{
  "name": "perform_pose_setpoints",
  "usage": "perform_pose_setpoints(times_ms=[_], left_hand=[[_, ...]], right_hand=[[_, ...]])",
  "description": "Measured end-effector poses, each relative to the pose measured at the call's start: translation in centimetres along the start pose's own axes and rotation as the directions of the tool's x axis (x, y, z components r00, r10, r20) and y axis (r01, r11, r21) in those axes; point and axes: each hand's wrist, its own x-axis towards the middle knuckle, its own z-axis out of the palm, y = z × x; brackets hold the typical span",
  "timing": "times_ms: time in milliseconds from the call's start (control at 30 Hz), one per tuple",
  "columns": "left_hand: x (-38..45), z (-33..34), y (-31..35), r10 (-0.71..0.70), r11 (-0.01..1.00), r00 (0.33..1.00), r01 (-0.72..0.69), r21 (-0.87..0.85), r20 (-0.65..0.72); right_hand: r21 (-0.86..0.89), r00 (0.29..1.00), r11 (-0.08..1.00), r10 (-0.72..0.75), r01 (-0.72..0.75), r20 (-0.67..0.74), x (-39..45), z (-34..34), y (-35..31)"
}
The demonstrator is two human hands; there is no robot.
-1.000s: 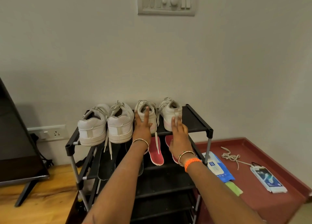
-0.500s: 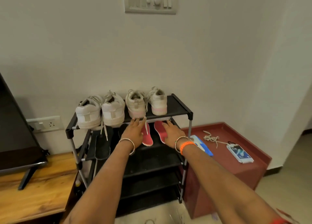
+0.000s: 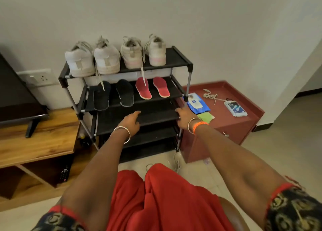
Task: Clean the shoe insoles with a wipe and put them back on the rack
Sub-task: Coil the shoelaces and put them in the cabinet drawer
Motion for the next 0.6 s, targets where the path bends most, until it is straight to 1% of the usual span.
perform_pose_setpoints(times_ms=[133,233,300,400,500,600], left_hand=[[-0.6,2.4,-0.9,-0.015,0.999,1.000,0.015,-0.036,0.013],[-0.7,5.4,-1.7,-0.049,0.990,0.998,0.052,-0.132,0.027],[-0.6,8.0,-2.8,-0.098,0.972,0.994,0.105,-0.212,0.040],[0.1,12.1,-4.9,-0.160,0.949,0.983,0.179,-0.258,0.091],[1.4,16.4,-7.4,-0.248,0.918,0.955,0.286,-0.276,0.162],[5.3,20.3,-10.7,-0.237,0.934,0.907,0.311,-0.175,0.347]], right_hand=[[-0.013,0.997,0.999,0.045,-0.044,0.060,-0.1,2.6,2.1],[0.003,0.994,0.998,0.060,-0.060,0.088,-0.2,5.6,3.3],[-0.004,0.989,0.998,0.057,-0.057,0.139,-0.3,8.6,4.0],[-0.033,0.964,0.999,0.048,-0.041,0.262,-0.4,14.0,5.0],[-0.056,0.934,0.998,0.048,-0.030,0.354,-0.4,20.1,5.9],[-0.060,0.889,0.998,0.053,-0.029,0.455,0.5,26.3,6.7]])
